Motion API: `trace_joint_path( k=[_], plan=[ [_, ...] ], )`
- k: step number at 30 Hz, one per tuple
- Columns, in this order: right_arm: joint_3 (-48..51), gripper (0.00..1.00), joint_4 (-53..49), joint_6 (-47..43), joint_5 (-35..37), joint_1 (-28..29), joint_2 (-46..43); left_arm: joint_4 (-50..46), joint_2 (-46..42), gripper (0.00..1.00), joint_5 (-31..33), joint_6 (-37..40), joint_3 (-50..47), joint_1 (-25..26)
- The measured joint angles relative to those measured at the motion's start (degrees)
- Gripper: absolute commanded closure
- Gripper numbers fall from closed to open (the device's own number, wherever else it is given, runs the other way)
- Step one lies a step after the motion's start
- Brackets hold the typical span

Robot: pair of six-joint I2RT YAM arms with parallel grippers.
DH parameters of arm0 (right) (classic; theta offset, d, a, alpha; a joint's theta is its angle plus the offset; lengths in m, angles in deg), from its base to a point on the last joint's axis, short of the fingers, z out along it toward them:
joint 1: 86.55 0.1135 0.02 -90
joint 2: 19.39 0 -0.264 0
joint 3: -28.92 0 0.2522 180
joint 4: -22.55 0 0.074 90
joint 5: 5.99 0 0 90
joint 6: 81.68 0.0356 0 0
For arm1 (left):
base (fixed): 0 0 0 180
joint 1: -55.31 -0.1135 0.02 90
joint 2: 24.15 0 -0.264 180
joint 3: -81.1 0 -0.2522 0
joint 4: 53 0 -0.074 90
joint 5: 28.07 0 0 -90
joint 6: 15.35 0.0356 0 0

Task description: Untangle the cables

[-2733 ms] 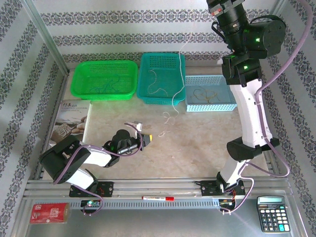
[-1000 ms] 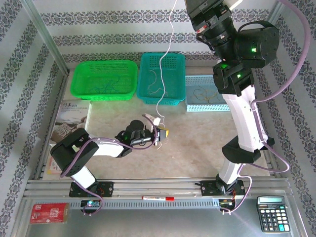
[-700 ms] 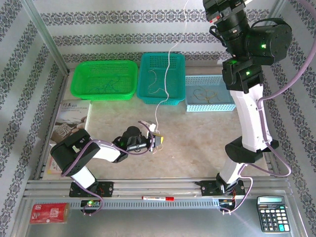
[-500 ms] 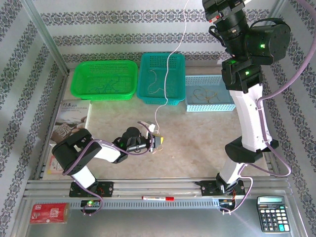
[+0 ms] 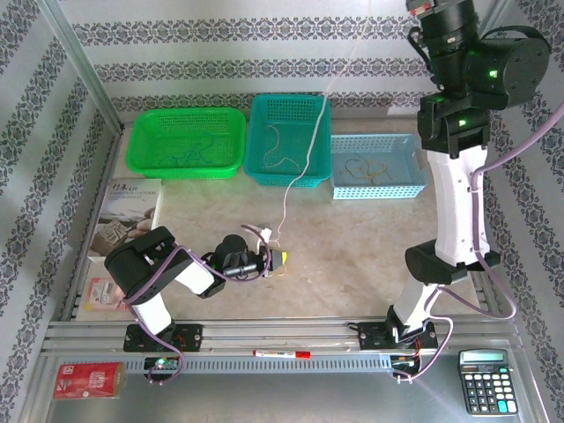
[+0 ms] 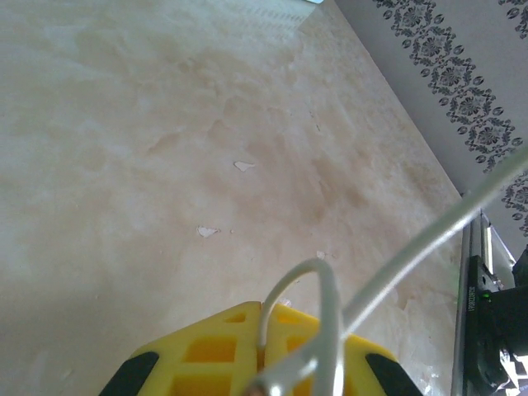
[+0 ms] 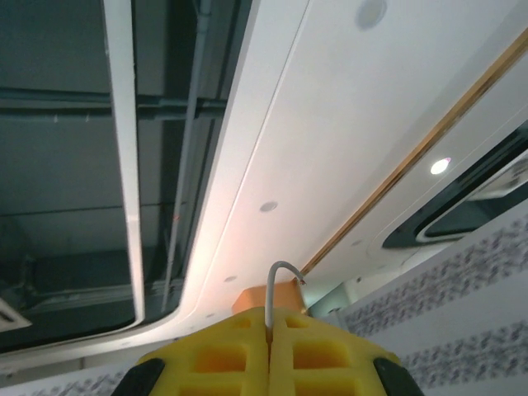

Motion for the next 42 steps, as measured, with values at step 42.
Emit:
trace_joint_path(
  k=[42],
  plan=[
    [-8.5, 1.0, 4.3, 11.6, -0.5, -5.8, 26.9, -15.9, -16.5, 1.0, 2.1, 0.3, 6.9, 0.0]
  ],
)
